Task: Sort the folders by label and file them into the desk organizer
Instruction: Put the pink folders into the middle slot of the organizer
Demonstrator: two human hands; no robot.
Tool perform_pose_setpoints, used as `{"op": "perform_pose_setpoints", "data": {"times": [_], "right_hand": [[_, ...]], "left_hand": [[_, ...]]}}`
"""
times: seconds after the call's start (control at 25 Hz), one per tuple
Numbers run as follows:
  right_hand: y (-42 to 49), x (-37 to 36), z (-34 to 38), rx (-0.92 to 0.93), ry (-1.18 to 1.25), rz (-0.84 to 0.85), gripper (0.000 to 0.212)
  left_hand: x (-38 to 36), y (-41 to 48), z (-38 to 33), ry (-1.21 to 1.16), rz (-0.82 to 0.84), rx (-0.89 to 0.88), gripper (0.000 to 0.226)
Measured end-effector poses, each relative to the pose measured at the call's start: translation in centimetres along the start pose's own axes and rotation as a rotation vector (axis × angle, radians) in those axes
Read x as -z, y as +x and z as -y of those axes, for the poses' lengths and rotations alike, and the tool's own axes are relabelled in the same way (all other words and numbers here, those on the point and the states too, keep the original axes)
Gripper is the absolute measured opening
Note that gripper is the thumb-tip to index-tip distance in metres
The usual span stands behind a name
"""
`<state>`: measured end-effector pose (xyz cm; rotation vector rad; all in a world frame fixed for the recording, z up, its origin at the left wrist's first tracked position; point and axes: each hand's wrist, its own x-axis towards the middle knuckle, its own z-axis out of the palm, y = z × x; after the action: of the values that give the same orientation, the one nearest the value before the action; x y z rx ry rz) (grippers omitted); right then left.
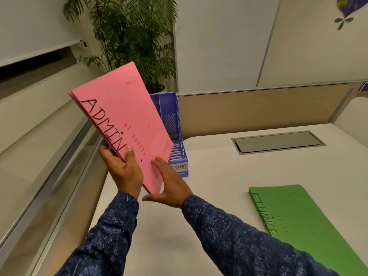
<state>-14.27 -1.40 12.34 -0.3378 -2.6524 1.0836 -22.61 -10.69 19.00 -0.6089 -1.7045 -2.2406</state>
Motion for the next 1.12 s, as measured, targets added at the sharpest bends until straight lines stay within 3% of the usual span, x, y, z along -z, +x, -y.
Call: {"op": "perform_pose_setpoints", "data": {"times": [0.4, 0.6, 0.8, 1.12], "right_hand": [[4.0, -0.5, -0.6, -0.025, -0.007, -0.023, 0.084], [5.7, -0.7, -2.2, -0.032, -0.008, -0.023, 0.081], [8.0, -0.5, -4.2, -0.064, -0.013, -0.032, 0.08], [10.5, -0.6, -7.3, -0.115, -0.046, -0.009, 0.08]], "left_hand": [[-2.2, 3.1, 0.8, 0.035, -0.016, -0.09, 0.055], [-2.8, 5.3, 1.6, 0.097, 0.04, -0.059, 0.061], [-4.0, 8.8, 2.2, 0.241, 0.124, -0.166, 0.081], [-5.2, 10.9, 4.5, 0.498, 0.202, -0.237, 0.093]]}}
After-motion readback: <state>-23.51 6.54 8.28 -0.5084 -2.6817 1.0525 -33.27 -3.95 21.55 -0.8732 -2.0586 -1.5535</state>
